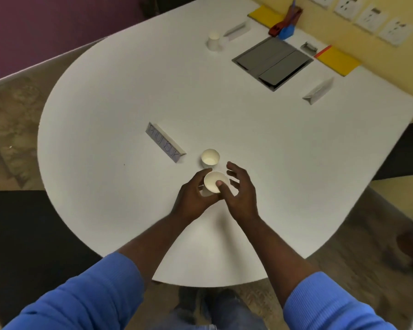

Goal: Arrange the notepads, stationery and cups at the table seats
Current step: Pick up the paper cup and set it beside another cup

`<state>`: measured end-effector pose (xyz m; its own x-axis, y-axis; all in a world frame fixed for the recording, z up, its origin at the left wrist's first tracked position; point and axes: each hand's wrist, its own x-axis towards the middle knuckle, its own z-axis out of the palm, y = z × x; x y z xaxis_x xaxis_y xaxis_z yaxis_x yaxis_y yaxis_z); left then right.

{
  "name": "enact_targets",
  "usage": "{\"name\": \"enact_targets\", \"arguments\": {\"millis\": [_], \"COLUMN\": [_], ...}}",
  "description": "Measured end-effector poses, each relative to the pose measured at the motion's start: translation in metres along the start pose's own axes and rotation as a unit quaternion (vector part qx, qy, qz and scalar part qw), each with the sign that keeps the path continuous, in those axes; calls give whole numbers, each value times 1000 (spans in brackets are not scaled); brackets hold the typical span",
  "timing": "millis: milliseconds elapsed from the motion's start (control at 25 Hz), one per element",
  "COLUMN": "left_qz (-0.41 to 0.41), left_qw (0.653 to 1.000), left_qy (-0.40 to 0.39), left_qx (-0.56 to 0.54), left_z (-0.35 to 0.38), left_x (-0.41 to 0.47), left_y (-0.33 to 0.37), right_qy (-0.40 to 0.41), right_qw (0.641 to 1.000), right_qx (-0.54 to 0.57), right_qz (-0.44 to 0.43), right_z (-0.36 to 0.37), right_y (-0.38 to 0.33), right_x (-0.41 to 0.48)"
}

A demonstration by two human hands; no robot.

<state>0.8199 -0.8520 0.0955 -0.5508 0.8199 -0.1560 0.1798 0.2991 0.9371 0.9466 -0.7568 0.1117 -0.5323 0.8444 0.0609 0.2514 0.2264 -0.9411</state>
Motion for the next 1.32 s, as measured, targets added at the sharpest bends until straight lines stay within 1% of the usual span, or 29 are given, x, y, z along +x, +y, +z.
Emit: {"name": "enact_targets", "arguments": {"millis": [200, 440, 640, 920, 1120, 1320], "left_qz": [31, 70, 85, 114, 131, 140], "left_qw": [999, 997, 995, 991, 988, 987], "left_qy": [-18, -26, -31, -58, -68, -72], "left_qx": [5, 11, 31, 44, 39, 40], "left_z": [30, 99, 194, 327, 392, 451], "left_x": [-9, -30, -59, -83, -61, 0], "left_y": [40, 85, 121, 171, 205, 225], "right_qy": [17, 45, 55, 74, 85, 87], "right_qw": [1000, 999, 998, 997, 996, 995], "right_qx": [-12, -3, 5, -19, -33, -40], "right_qz": [-19, -27, -22, -17, -13, -6], "right_z": [-42, -124, -221, -362, -431, -485], "right_y": [-18, -12, 18, 57, 76, 105], "right_x": [-22, -39, -64, -81, -60, -2]}}
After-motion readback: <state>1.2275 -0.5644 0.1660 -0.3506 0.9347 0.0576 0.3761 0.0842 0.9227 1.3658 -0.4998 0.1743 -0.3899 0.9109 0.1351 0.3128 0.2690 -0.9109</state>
